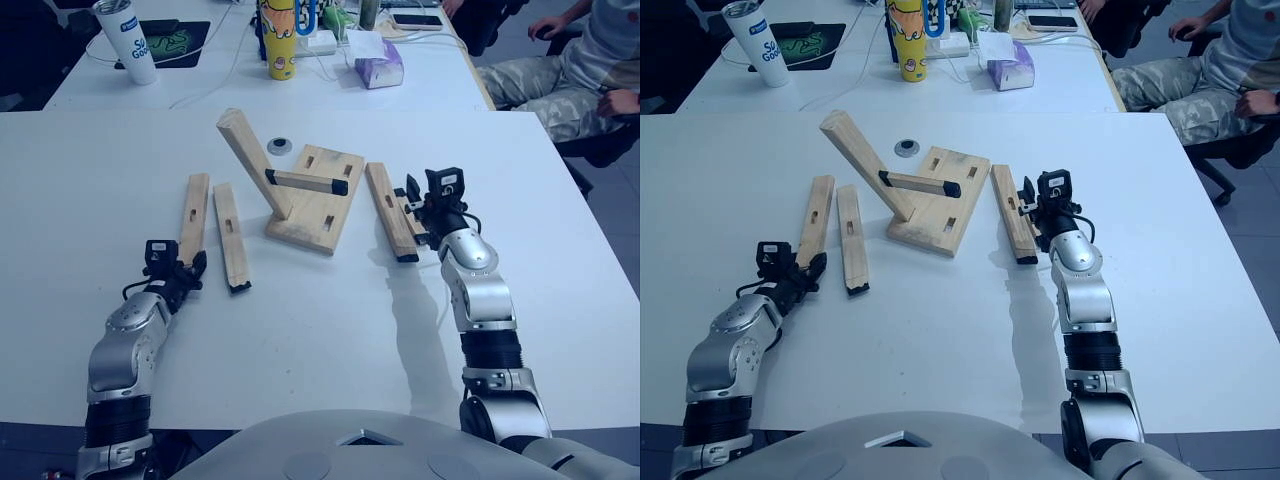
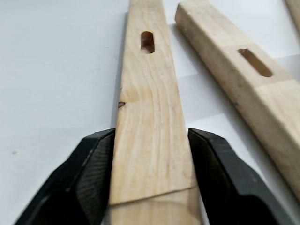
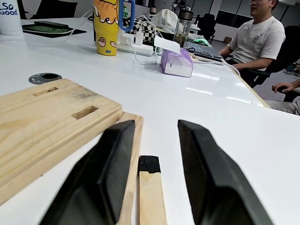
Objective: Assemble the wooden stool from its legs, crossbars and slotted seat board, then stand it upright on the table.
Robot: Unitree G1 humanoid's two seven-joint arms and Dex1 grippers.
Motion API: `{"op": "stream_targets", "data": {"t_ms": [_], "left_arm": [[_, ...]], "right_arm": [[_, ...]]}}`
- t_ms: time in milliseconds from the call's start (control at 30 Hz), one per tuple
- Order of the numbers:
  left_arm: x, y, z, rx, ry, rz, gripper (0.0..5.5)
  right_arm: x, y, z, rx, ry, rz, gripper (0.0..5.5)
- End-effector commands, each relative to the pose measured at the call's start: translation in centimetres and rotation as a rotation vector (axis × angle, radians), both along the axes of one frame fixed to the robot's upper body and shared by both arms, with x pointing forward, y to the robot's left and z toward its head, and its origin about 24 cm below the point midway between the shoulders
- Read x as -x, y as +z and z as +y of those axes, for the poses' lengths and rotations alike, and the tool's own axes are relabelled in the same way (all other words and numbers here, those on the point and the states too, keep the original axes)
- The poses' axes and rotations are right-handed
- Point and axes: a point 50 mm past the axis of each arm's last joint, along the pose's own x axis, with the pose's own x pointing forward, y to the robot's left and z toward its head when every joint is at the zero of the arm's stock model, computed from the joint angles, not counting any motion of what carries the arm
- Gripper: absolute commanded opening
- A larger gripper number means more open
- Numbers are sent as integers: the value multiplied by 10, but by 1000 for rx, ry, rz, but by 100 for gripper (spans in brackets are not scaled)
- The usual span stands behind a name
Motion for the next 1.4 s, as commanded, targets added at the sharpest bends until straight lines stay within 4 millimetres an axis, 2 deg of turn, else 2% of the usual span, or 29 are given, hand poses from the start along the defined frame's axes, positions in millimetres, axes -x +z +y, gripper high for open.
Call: {"op": "stream_targets", "data": {"t_ms": [33, 133, 267, 367, 467, 600, 767, 833, 967, 1033, 1200, 1267, 1400], "left_arm": [[-1, -4, -1, -9, -10, 21, 204], [-6, 2, -3, -22, -23, -29, 204], [-18, 27, -3, -77, -9, -224, 204], [-27, 53, -4, -71, 22, -391, 204], [-32, 74, -6, -76, 26, -513, 204], [-35, 80, -9, -78, 19, -541, 204], [-36, 91, -15, -87, 11, -619, 204], [-36, 107, -20, -87, -5, -705, 204], [-36, 148, -31, -67, -33, -897, 201], [-36, 164, -35, -62, -48, -963, 177], [-36, 189, -43, -50, -81, -1036, 102], [-36, 191, -44, -50, -85, -1035, 72], [-39, 170, -29, -62, -19, -907, 12]], "right_arm": [[-6, 9, -2, -1, -3, -30, 166], [-10, 14, -3, -5, -11, -43, 166], [-17, 25, -3, -18, -12, -82, 166], [-25, 42, -6, -29, -21, -131, 166], [-37, 66, -8, -50, -18, -191, 166], [-48, 90, -9, -64, -9, -249, 166], [-50, 100, -5, -80, 13, -275, 166], [-50, 106, 1, -108, 43, -280, 166], [-51, 133, 18, -262, 161, -279, 166], [-49, 149, 28, -328, 243, -274, 166], [-43, 173, 41, -394, 333, -280, 166], [-41, 175, 43, -394, 346, -283, 166], [-40, 172, 44, -380, 348, -272, 166]]}}
